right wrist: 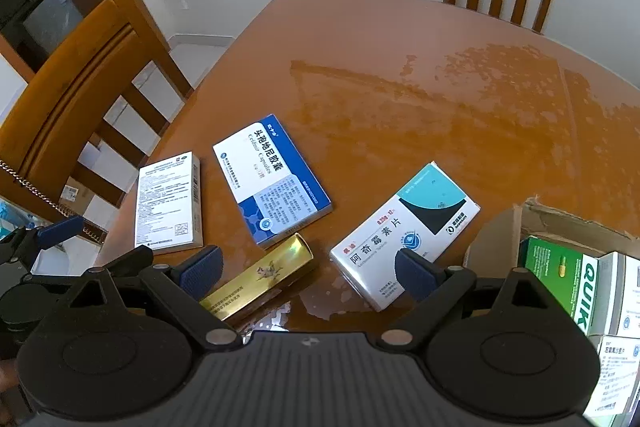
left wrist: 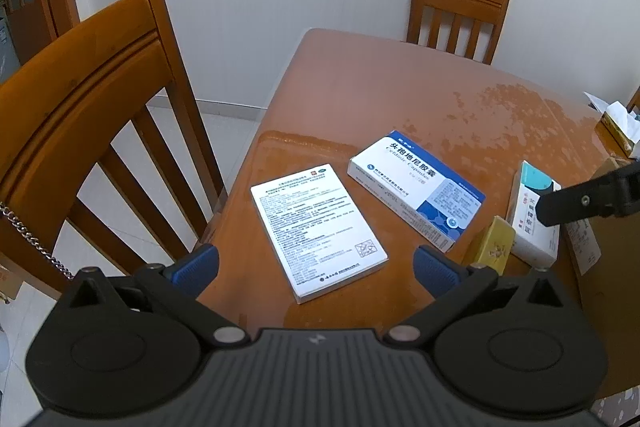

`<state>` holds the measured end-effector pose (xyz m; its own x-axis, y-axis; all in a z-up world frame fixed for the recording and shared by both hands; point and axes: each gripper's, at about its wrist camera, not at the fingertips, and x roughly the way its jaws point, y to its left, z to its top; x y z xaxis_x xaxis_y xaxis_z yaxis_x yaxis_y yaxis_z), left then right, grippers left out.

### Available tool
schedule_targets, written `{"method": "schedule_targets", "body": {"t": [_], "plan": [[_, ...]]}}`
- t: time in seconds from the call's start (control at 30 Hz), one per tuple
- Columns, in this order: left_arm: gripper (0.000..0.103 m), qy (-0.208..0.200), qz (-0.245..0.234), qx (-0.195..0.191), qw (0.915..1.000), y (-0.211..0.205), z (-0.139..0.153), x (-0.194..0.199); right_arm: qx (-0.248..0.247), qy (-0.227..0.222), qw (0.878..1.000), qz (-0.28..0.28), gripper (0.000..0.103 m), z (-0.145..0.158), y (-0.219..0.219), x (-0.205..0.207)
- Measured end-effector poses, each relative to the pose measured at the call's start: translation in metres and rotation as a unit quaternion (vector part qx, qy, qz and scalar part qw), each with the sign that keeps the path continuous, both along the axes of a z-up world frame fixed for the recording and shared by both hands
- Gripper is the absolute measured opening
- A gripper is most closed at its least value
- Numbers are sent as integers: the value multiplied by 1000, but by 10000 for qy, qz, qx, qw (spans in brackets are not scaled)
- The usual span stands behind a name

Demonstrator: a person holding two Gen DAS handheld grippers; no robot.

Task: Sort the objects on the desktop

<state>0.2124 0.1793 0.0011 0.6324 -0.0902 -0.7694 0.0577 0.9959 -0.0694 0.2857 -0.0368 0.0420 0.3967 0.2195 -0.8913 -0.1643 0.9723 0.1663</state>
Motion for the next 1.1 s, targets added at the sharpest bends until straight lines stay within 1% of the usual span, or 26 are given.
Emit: {"method": "schedule_targets", "body": {"t": [0.3,0.7,1.1], "plan": [[103,19,-29,-13,10000,-1,0,0,-112,52,9999,7,96,-3,2,3],[103,-33,116,-5,9999,3,2,3,-174,80,9997,167,96,-7,11,10],[103,-11,165,61,9998,3,-2,7,-174,95,9997,162,96,-9,12,10]]}}
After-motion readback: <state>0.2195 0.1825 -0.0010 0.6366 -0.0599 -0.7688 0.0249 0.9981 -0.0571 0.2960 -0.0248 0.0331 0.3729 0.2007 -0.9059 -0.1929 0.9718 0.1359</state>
